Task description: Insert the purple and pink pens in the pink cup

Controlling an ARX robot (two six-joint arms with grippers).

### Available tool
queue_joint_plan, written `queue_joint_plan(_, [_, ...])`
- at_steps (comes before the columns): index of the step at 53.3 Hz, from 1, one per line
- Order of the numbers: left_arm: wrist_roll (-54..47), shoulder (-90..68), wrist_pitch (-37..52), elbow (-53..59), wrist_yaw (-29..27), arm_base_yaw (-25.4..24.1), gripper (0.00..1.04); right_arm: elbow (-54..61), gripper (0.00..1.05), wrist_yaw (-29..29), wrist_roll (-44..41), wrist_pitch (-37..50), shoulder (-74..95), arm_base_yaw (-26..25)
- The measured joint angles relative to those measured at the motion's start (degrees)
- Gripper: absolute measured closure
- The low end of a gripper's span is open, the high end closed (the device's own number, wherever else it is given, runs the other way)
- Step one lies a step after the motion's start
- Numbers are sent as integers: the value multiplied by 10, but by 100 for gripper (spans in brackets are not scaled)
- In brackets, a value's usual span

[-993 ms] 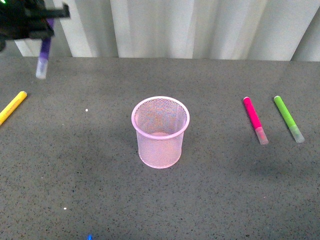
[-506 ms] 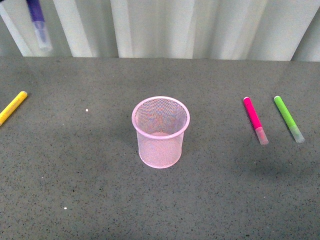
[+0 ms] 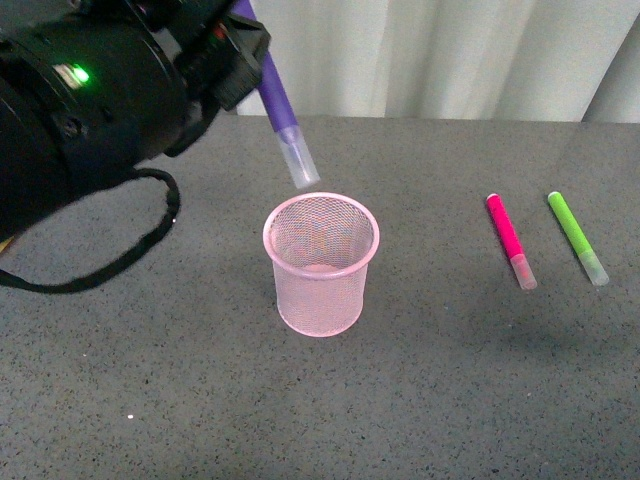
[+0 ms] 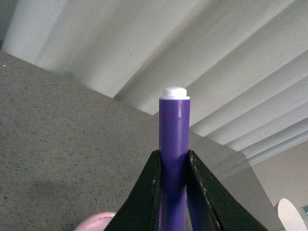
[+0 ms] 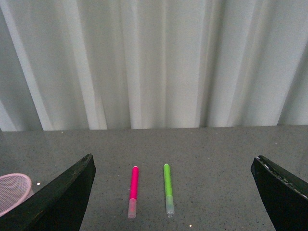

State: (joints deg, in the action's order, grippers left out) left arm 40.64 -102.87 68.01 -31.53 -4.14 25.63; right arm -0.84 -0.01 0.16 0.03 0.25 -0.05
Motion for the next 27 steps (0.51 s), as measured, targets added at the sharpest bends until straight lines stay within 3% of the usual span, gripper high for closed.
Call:
queue_joint_plan(12, [-4,-64,59,-2,-10,15,93,0,7,0,0,0,0,0])
queue_joint_plan(27, [-34,-134,103,-47,-4,-10,93,0,7,0,0,0,0,0])
